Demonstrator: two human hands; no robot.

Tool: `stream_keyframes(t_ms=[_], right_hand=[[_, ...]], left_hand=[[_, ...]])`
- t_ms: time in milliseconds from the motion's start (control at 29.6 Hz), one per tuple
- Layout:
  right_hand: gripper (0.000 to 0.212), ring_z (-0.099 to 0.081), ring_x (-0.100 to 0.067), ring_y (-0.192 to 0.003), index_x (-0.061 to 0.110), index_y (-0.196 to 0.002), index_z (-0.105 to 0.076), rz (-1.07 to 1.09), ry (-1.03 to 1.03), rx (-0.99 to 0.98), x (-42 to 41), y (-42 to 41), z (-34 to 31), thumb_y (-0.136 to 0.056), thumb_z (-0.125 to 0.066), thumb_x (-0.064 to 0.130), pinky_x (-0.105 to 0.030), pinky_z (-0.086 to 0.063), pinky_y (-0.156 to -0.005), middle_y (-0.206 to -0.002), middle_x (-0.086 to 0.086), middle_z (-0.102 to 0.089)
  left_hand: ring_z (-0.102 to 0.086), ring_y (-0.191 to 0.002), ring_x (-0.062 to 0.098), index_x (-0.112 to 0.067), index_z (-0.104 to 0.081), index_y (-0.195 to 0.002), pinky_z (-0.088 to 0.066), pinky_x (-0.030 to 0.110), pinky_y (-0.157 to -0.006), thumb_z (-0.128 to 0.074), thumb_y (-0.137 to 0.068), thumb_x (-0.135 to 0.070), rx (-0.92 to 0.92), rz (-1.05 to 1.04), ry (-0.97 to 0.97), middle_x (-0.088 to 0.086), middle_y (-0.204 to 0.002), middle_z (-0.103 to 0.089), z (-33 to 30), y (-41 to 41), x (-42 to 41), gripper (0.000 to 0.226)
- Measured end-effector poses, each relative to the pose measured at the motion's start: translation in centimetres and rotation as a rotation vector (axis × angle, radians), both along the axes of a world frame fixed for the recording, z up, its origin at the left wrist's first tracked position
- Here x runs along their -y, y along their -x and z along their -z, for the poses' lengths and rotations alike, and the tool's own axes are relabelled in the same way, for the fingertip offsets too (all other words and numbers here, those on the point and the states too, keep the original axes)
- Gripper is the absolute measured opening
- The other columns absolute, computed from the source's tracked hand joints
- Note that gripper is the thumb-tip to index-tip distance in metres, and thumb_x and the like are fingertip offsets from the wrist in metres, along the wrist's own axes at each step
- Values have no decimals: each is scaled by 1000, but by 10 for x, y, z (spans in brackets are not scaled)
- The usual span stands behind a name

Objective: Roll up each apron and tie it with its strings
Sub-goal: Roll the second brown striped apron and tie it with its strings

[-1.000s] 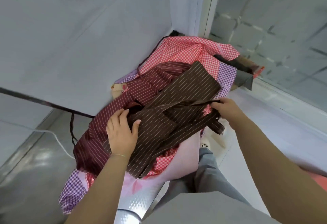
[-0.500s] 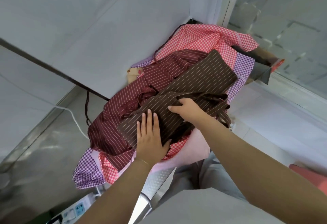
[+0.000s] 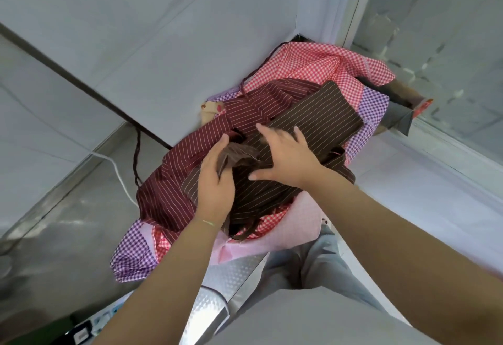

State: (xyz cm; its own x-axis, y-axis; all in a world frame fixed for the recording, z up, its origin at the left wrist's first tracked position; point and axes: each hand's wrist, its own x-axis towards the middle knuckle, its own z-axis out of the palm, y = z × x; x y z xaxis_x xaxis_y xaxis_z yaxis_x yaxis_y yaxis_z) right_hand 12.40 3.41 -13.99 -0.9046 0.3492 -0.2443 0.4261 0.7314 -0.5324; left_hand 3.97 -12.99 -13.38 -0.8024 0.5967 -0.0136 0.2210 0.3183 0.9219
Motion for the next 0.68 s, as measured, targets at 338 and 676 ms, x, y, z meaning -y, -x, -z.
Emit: stream_keyframes(t_ms=[338,676], right_hand=[[10,-58,-17,-71,18,-96,-64,659,242,-2,-75,-34,-6,-93,-58,24,-31,-45,-65,-76,3,-59],[25,-54,-5,-61,17,-119,-53,486,508,-443,-80,3,-89,-100,-38,10,-25,-51,-65,-76,6,-55]], left_hand=[[-40,-133,1,-19,-49,-139,-31,24,-113,-37,-100,-14,30,-185,-78,-5,-143,-49,17,-2,29,41],[-30,-141,26,-40,-9,-152,-38,46,-109,-38,-89,-22,-388,257,222,-13,-159,-12,50,-22,30,72]])
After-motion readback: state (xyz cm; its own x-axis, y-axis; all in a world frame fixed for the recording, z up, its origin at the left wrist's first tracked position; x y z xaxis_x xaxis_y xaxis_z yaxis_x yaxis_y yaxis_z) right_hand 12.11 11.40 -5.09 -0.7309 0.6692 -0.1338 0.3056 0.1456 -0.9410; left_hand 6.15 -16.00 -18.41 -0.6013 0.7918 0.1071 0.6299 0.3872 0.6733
